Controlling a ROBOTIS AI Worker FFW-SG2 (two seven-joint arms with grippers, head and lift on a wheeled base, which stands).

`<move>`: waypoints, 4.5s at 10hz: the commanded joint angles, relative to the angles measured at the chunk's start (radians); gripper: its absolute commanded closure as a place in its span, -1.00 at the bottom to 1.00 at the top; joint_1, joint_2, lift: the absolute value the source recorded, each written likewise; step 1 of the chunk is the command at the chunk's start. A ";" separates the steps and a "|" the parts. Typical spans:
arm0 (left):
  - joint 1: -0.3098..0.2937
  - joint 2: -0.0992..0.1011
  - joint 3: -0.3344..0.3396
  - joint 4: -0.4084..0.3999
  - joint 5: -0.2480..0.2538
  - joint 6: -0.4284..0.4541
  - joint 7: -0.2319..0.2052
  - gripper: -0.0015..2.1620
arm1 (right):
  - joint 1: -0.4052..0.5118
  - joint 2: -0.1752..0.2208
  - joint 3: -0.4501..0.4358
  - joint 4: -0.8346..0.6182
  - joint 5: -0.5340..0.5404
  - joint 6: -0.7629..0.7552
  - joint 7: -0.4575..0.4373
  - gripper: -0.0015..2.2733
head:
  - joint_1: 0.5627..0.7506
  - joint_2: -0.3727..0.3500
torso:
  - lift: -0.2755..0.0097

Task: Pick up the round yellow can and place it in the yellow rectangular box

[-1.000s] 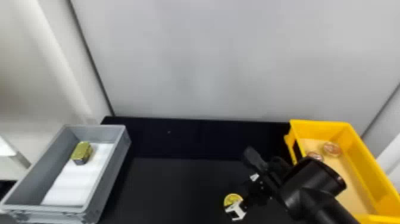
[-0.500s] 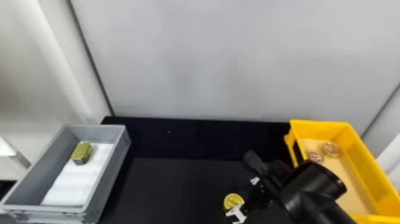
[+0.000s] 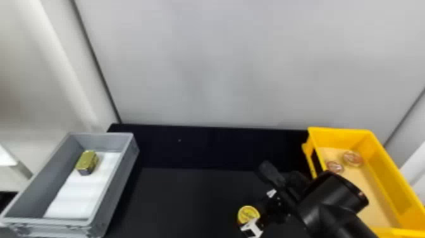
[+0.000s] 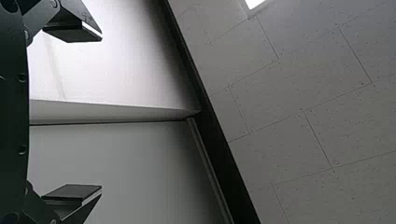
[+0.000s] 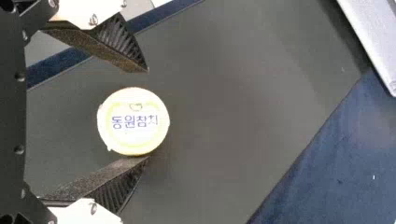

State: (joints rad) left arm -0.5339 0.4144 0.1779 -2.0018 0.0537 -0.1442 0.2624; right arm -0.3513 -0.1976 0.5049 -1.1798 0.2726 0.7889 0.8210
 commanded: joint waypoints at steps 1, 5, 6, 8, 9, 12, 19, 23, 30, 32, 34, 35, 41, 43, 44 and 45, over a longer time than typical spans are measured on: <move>-0.001 0.000 -0.001 0.000 0.000 0.000 0.000 -0.88 | -0.002 0.000 0.002 0.000 0.002 0.003 -0.003 -0.79 | 0.07 0.18 | 0.86; -0.003 0.000 -0.004 0.000 0.000 0.000 0.000 -0.88 | -0.003 0.000 0.005 0.000 0.002 0.012 -0.006 -0.42 | 0.07 0.18 | 0.86; -0.003 0.000 -0.004 0.000 0.000 0.000 0.000 -0.88 | -0.003 0.000 0.005 0.000 0.002 0.012 -0.005 -0.42 | 0.07 0.18 | 0.86; -0.003 0.000 -0.006 0.000 0.000 0.000 0.002 -0.88 | -0.003 0.000 0.005 -0.003 0.002 0.012 0.000 -0.42 | 0.07 0.18 | 0.86; -0.003 0.000 -0.006 0.000 0.000 0.000 0.002 -0.88 | -0.003 0.000 0.003 -0.006 0.007 0.015 0.006 -0.42 | 0.07 0.18 | 0.86; -0.003 0.000 -0.006 0.000 0.000 0.001 0.002 -0.88 | -0.017 -0.011 -0.029 -0.050 0.025 0.029 0.022 -0.42 | 0.07 0.18 | 0.86; 0.000 0.006 -0.011 0.000 0.000 0.009 0.000 -0.88 | -0.120 -0.088 -0.192 -0.106 0.091 0.029 0.017 -0.42 | 0.07 0.18 | 0.86; 0.002 0.014 -0.014 0.000 0.000 0.020 0.000 -0.88 | -0.161 -0.140 -0.284 -0.124 0.128 0.031 0.014 -0.42 | 0.07 0.18 | 0.86; -0.009 0.031 -0.021 -0.002 0.000 0.035 -0.005 -0.88 | -0.095 -0.230 -0.493 -0.228 0.237 0.094 0.035 -0.42 | 0.07 0.18 | 0.86; -0.012 0.031 -0.021 -0.002 0.000 0.037 -0.008 -0.88 | -0.055 -0.232 -0.560 -0.236 0.278 0.107 0.051 -0.42 | 0.07 0.18 | 0.86; -0.014 0.031 -0.023 -0.003 0.000 0.038 -0.009 -0.88 | -0.011 -0.226 -0.623 -0.238 0.318 0.118 0.071 -0.42 | 0.07 0.18 | 0.86; -0.014 0.031 -0.024 -0.005 -0.002 0.038 -0.009 -0.88 | 0.015 -0.218 -0.643 -0.238 0.331 0.123 0.075 -0.42 | 0.07 0.18 | 0.86; -0.017 0.025 -0.027 -0.006 -0.002 0.035 -0.009 -0.88 | 0.078 -0.146 -0.738 -0.158 0.341 0.117 0.061 -0.42 | 0.07 0.18 | 0.86; -0.020 0.022 -0.032 -0.005 -0.005 0.034 -0.009 -0.88 | 0.071 -0.135 -0.760 -0.100 0.305 0.115 0.028 -0.42 | 0.07 0.18 | 0.86; -0.020 0.022 -0.034 -0.005 -0.005 0.034 -0.009 -0.88 | 0.068 -0.135 -0.756 -0.063 0.266 0.117 0.003 -0.42 | 0.07 0.18 | 0.86; -0.020 0.022 -0.034 -0.005 -0.005 0.032 -0.009 -0.88 | 0.064 -0.134 -0.753 -0.031 0.232 0.115 -0.028 -0.42 | 0.07 0.18 | 0.86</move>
State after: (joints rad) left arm -0.5536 0.4362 0.1454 -2.0071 0.0493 -0.1106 0.2531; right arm -0.2821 -0.3327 -0.2516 -1.2583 0.5542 0.9043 0.8191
